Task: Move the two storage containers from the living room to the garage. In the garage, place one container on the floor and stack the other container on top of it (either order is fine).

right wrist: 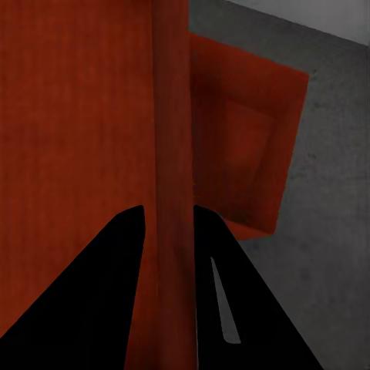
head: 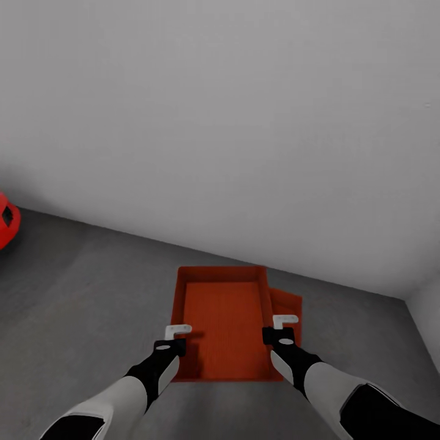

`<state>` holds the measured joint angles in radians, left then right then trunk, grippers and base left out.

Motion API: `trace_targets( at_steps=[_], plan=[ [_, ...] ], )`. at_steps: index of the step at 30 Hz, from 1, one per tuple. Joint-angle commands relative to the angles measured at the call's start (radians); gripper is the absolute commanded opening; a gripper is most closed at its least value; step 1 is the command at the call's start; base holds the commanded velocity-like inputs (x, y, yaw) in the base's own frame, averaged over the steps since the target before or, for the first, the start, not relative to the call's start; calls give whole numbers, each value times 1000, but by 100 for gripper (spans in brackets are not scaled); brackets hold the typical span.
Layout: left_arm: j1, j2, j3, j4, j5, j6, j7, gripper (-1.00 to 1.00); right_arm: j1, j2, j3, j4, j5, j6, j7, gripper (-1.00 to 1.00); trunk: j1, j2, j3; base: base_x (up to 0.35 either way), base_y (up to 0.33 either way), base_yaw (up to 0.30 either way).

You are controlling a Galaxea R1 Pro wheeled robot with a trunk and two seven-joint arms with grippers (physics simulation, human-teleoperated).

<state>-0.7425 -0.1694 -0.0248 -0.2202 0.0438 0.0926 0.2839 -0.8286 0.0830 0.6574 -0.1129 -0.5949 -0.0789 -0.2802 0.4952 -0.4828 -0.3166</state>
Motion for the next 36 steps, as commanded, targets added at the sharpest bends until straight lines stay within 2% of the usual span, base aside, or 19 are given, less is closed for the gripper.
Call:
trace_targets(
  at_steps=[1, 17, 30, 36],
  plan=[
    [0, 5, -17, -6, -22, 7, 18, -100, -1, 0, -10, 33, -25, -7, -34, -100, 1, -1, -1, 318, 74, -13],
    [0, 5, -17, -5, -22, 7, 18, -100, -1, 1, -10, 33, -25, -7, -34, -100, 1, -1, -1, 319, 93, -14],
    [0, 5, -17, -7, -22, 7, 18, -100, -1, 1, -10, 33, -24, -7, -34, -100, 1, -1, -1, 311, 51, -228],
    [0, 5, -17, -7, -22, 7, 18, -100, -1, 1, -10, 33, -24, -7, -34, -100, 1, -1, -1, 102, 1, -242]
  ],
)
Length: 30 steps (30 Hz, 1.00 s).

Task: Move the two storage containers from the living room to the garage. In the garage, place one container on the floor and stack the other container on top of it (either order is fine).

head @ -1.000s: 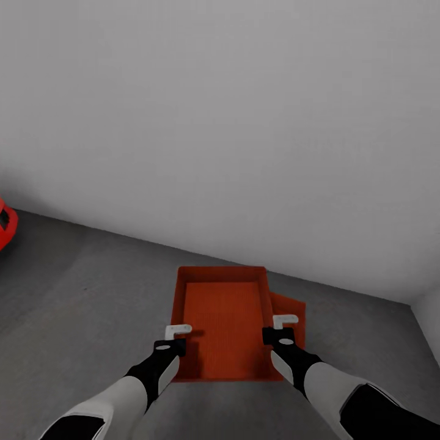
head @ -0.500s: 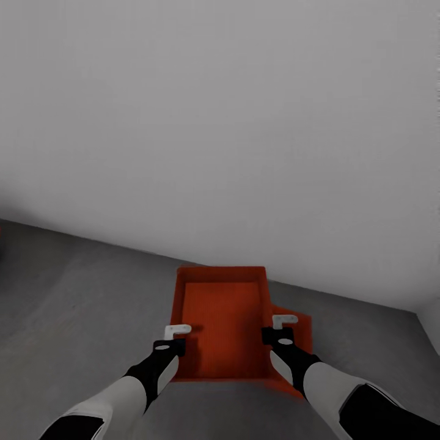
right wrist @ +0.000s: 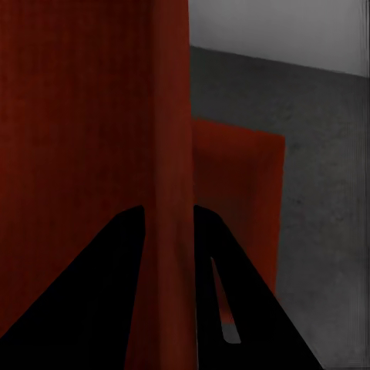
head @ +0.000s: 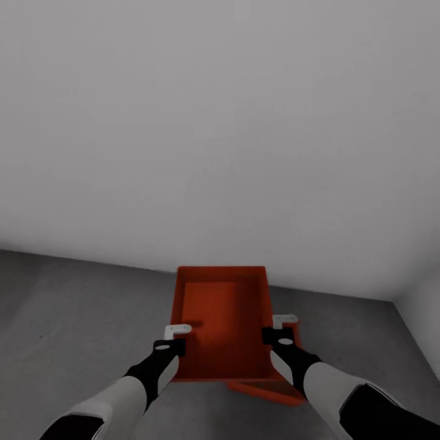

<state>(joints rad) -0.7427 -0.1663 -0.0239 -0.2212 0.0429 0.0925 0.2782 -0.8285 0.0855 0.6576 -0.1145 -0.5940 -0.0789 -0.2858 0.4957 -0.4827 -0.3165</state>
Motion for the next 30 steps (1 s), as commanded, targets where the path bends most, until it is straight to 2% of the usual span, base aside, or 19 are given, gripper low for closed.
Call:
trace_targets(
  at_steps=[1, 30],
  plan=[
    [0, 2, -17, -6, -21, 7, 24, -100, -1, -1, -10, 35, -24, -7, -29, -100, 0, -2, -1, 13, 0, -242],
    [0, 2, -17, -6, -21, 6, 24, -100, -1, -1, -10, 35, -25, -7, -29, -100, 0, -2, -1, 1, 0, -242]
  ],
)
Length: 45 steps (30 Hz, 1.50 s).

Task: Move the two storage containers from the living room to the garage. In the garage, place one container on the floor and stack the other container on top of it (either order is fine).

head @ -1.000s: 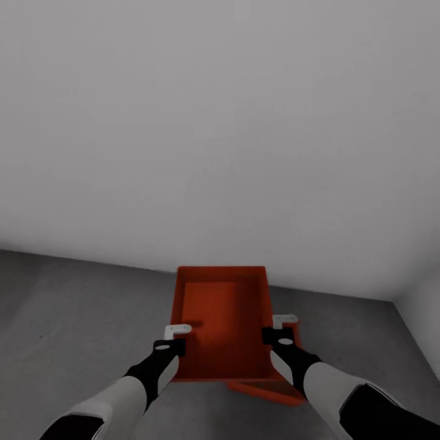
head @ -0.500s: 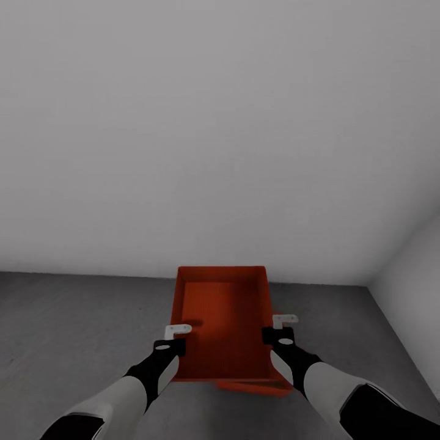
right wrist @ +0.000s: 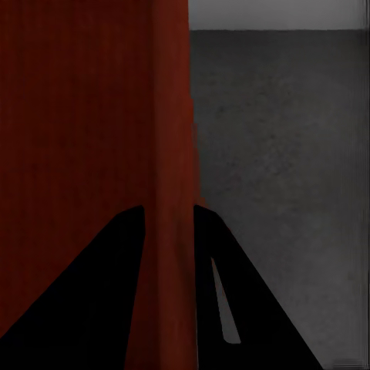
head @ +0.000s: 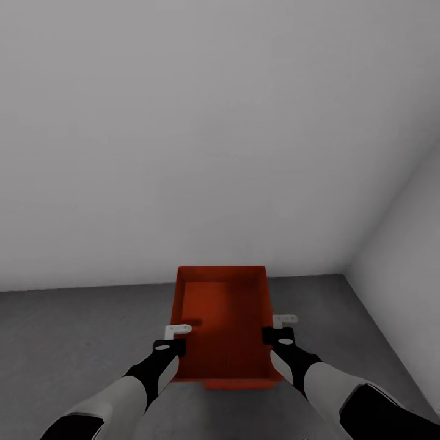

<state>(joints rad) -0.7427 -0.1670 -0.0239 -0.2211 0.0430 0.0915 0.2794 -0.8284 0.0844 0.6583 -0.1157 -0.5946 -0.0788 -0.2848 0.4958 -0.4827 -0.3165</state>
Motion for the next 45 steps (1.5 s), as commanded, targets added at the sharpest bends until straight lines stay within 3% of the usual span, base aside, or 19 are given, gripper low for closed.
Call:
trace_targets(
  at_steps=[1, 21, 38, 45],
  plan=[
    [0, 3, -18, -6, -22, 7, 23, -100, -1, 0, -11, 36, -24, -7, -30, -100, 0, -2, -1, 0, 0, -242],
    [0, 3, -18, -6, -22, 7, 23, -100, -1, 0, -11, 36, -25, -7, -30, -100, 0, -2, -1, 0, 0, -229],
    [0, 3, -18, -7, -22, 7, 23, -100, -1, 0, -11, 36, -24, -7, -30, -100, 0, -2, -1, 0, 0, -1],
    [0, 3, -18, -6, -22, 7, 23, -100, -1, 0, -11, 36, -25, -7, -30, -100, 0, -2, -1, 0, 0, 218]
  ],
)
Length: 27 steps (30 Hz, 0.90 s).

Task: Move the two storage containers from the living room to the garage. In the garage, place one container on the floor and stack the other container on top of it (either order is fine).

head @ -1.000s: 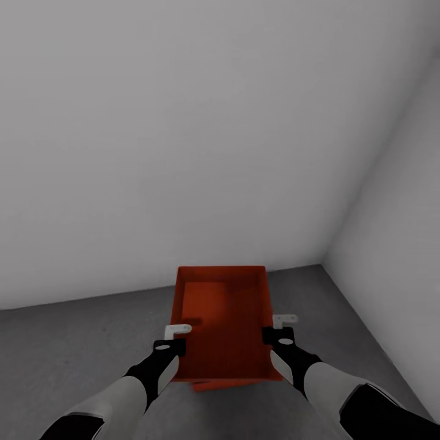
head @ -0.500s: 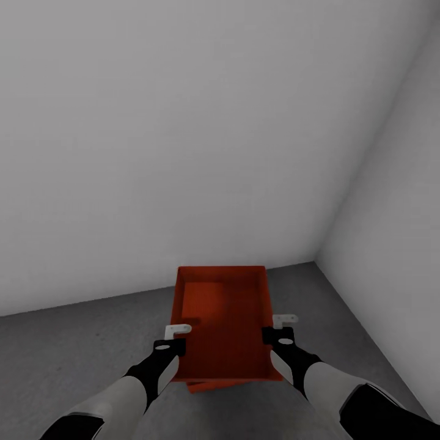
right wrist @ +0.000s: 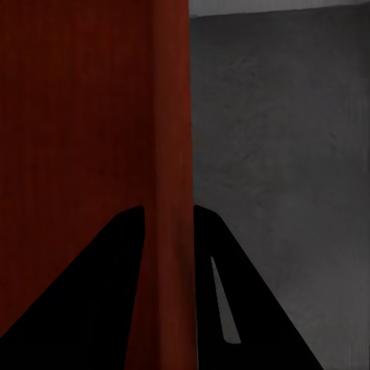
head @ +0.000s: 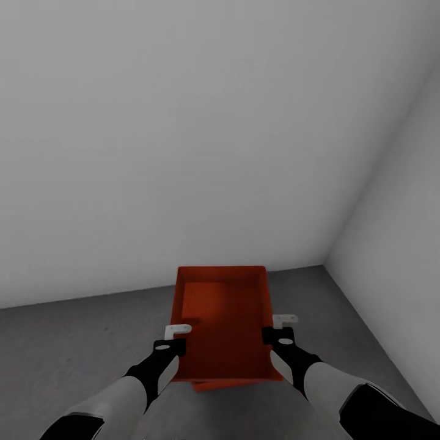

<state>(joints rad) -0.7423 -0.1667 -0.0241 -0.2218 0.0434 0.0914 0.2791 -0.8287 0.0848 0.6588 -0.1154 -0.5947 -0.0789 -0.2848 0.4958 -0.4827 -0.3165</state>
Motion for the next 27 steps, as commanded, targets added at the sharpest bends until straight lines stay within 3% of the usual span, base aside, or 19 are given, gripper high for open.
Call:
trace_targets(
  at_steps=[1, 13, 27],
  plan=[
    [0, 3, -17, -5, -22, 7, 23, -100, -1, 0, -11, 36, -25, -7, -30, -100, 0, -2, -1, 0, 0, 263],
    [0, 3, -17, -5, -22, 7, 23, -100, -1, 0, -11, 36, -25, -7, -30, -100, 0, -2, -1, 0, 0, 264],
    [0, 3, -17, -5, -22, 7, 23, -100, -1, -2, -11, 36, -25, -7, -30, -100, 0, -2, -1, 0, 0, 22]
  ],
)
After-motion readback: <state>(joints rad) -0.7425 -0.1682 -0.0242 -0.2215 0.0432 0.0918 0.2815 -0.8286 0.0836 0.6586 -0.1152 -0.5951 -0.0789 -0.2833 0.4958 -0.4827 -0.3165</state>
